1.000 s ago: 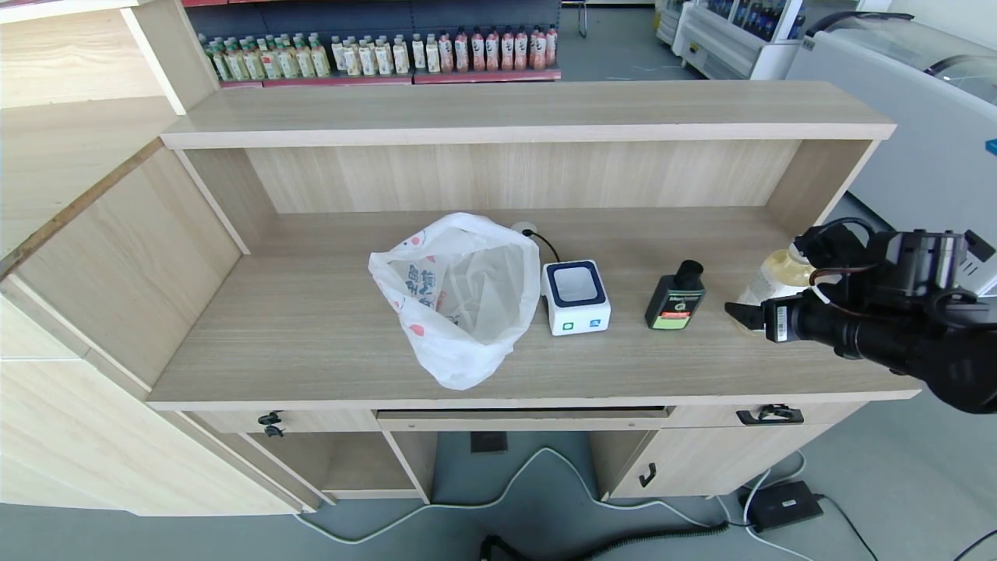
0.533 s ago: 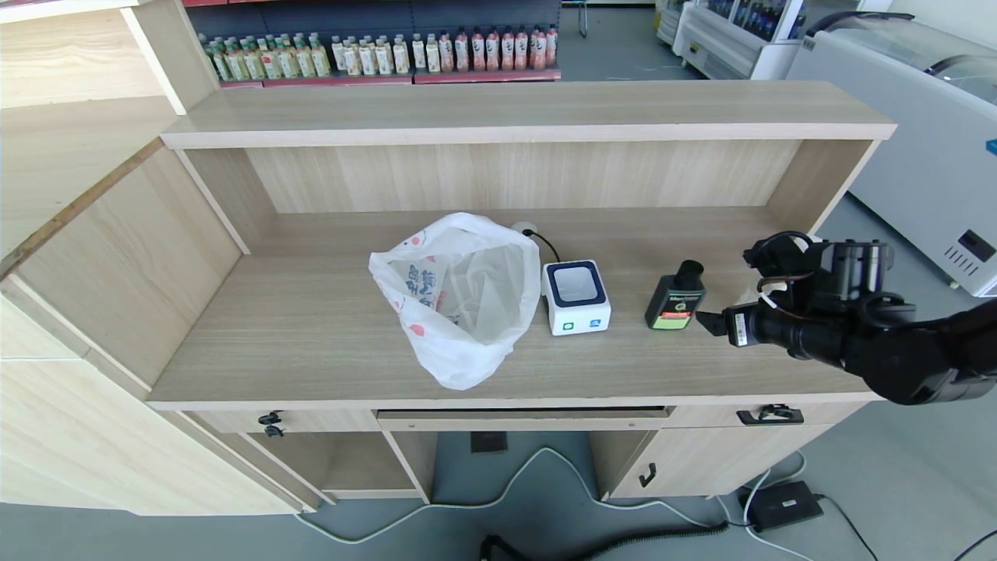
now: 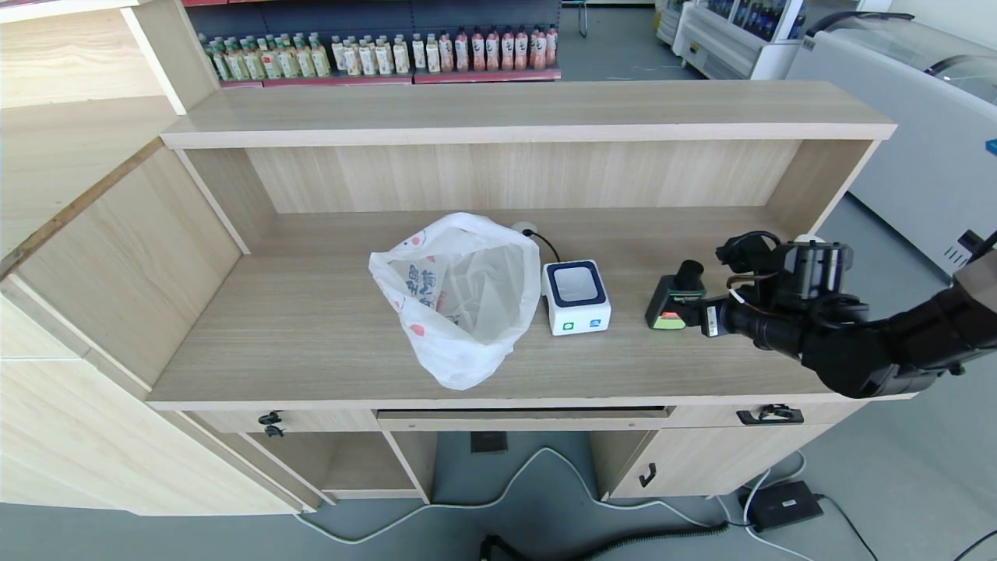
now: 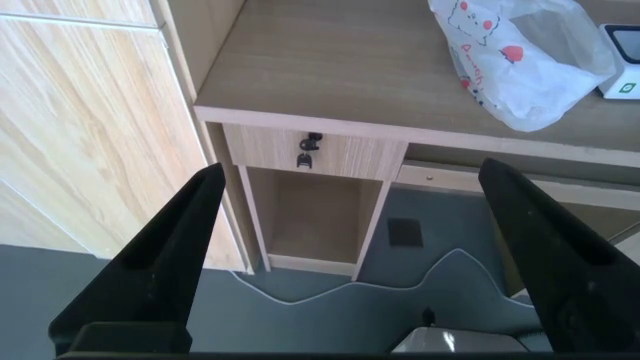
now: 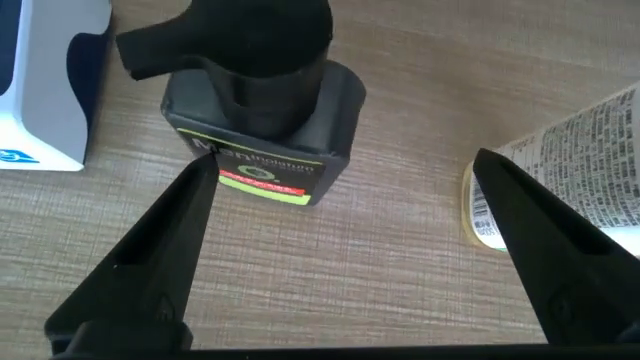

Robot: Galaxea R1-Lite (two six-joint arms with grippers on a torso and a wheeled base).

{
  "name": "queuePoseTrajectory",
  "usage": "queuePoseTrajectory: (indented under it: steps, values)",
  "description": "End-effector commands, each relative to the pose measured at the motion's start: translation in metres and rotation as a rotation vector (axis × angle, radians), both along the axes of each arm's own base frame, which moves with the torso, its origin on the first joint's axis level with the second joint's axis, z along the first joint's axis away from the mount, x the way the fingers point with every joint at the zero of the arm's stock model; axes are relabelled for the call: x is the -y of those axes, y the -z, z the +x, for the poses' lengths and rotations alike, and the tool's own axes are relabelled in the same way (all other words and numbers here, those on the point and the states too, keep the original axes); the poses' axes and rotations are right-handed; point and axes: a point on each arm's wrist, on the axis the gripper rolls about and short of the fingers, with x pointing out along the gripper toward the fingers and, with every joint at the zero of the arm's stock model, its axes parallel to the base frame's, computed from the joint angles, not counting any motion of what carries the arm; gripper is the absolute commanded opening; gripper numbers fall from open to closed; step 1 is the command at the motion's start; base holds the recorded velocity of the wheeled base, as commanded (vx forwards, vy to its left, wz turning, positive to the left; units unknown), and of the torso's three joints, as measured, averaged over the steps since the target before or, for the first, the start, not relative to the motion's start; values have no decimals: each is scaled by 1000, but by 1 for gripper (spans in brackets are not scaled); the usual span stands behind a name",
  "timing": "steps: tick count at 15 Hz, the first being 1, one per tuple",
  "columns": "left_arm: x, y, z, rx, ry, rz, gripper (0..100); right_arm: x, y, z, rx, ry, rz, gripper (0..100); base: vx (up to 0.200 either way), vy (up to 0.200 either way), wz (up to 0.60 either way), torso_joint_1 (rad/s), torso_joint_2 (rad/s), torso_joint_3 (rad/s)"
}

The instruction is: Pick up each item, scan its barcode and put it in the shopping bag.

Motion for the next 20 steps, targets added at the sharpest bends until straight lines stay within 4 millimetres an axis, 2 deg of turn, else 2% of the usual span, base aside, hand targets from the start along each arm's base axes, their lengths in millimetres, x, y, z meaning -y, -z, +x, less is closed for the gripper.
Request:
queuePoseTrajectory:
  steps: [1, 6, 10, 13, 17, 18, 20]
  values:
    - [0, 0, 0, 1, -1, 0, 100, -6, 8, 9, -4, -12, -1, 100, 0, 0, 0, 0, 0, 0]
    - [0, 0, 0, 1, -1, 0, 100, -18, 18, 20, -9, -40, 4, 100, 0, 0, 0, 0, 0, 0]
    - [0, 0, 0, 1, -1, 0, 100, -28, 24, 34, 38, -137, 37, 100, 0, 0, 0, 0, 0, 0]
    - [0, 0, 0, 1, -2, 0, 100, -30, 27, 39, 60, -251, 66, 100, 0, 0, 0, 0, 0, 0]
    - [0, 0, 0, 1, -1, -2, 100, -31, 34, 46, 57, -264, 69, 100, 0, 0, 0, 0, 0, 0]
    - [0, 0, 0, 1, -1, 0, 100, -32, 35, 47, 57, -268, 68, 0, 0, 0, 0, 0, 0, 0]
    - [0, 0, 0, 1, -1, 0, 100, -31, 32, 49, 72, -265, 63, 0, 0, 0, 0, 0, 0, 0]
